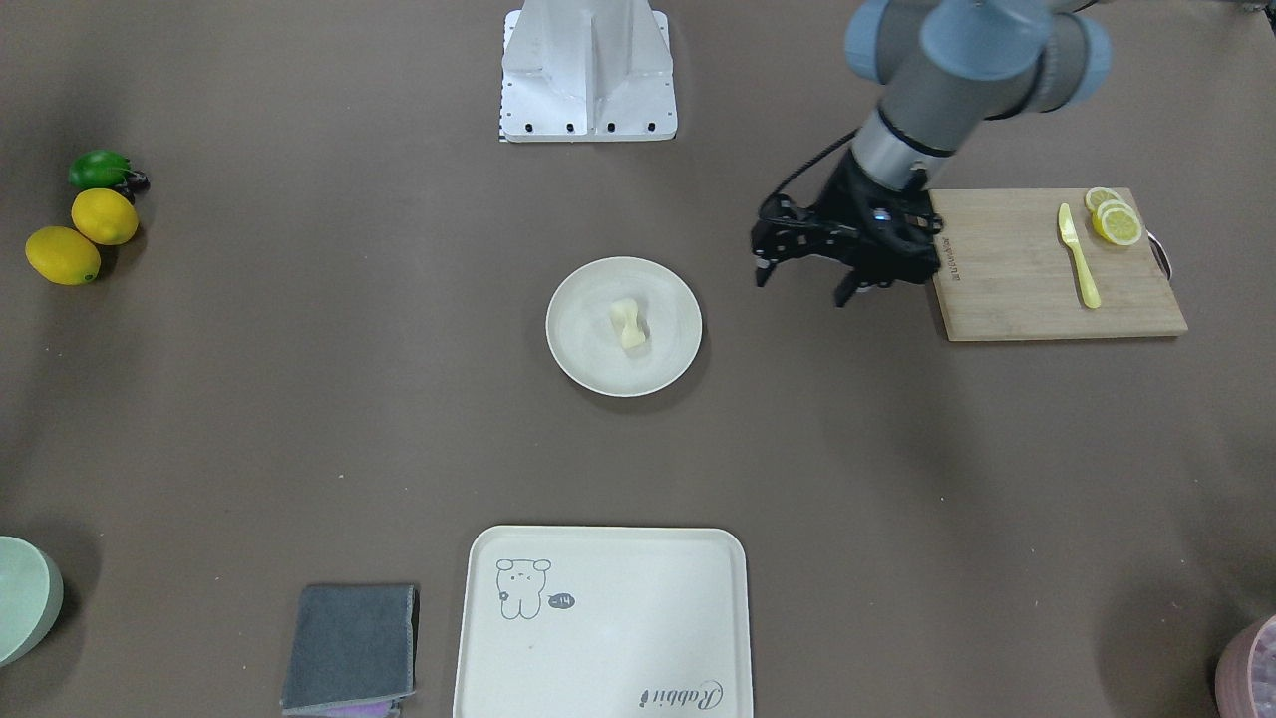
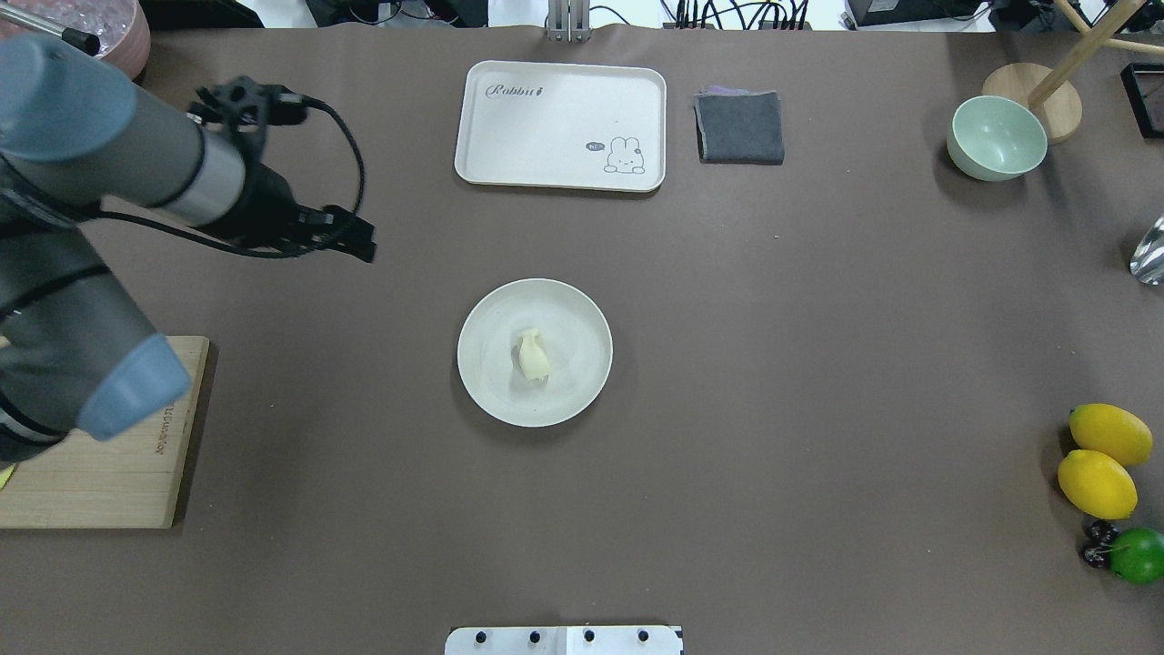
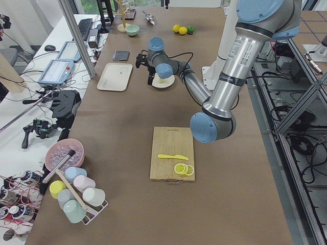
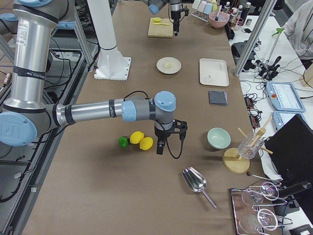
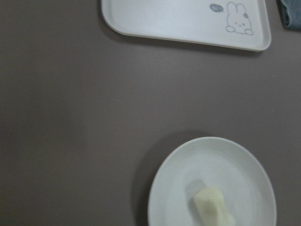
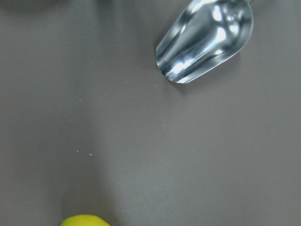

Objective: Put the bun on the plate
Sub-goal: 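Open the left gripper and withdraw it from the plate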

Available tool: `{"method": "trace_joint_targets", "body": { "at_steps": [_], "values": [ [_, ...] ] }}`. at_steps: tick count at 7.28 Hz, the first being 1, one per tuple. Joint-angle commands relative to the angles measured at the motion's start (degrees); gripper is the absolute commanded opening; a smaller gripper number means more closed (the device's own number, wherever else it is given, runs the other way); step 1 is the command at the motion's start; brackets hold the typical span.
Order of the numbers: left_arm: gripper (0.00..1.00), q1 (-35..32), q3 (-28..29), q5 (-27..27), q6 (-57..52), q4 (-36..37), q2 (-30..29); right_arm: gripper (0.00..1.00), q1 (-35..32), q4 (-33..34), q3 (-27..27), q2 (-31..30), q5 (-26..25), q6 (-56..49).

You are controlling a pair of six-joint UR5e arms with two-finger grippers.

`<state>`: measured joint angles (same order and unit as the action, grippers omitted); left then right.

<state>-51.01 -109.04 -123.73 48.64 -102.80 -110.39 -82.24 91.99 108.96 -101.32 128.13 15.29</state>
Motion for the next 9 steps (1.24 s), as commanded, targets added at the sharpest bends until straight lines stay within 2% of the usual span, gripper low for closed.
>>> {"method": "trace_joint_targets", "body": {
  "at_steps": [1, 3, 4, 5, 6, 7, 8, 9],
  "values": [
    [0.97, -17.2, 0.9, -11.7, -24.0, 4.8, 7.0, 1.0, -6.5, 0.3, -2.8, -1.8, 1.5, -11.4],
    [0.97, -29.4, 2.9, -11.6, -54.1, 20.6, 8.9, 1.0, -11.2, 0.4, -4.5, -2.8, 0.6, -25.3],
    [0.97, -33.8, 3.7, -11.4, -64.1, 25.8, 9.1, 1.0, -11.7, 0.4, -4.9, -3.0, 0.7, -25.7],
    [0.97, -36.0, 3.9, -10.9, -68.2, 25.5, 16.1, 1.0, -11.7, 0.4, -5.0, -3.1, 1.1, -25.8],
    [0.97, -36.0, 6.6, -10.8, -68.1, 22.2, 21.4, 1.0, -11.8, 0.4, -4.9, -3.2, 1.3, -25.8],
    [0.97, -36.3, 8.7, -10.8, -68.2, 13.6, 23.2, 1.0, -11.7, 0.3, -4.9, -3.4, 1.3, -25.8],
    [0.97, -36.1, 10.0, -10.8, -67.8, 9.2, 26.7, 1.0, -11.7, 0.3, -4.9, -3.4, 1.4, -25.7],
    [0.97, -36.3, 10.3, -10.8, -67.7, 8.6, 27.4, 1.0, -11.7, 0.3, -4.9, -3.4, 1.4, -25.7]
  ]
}}
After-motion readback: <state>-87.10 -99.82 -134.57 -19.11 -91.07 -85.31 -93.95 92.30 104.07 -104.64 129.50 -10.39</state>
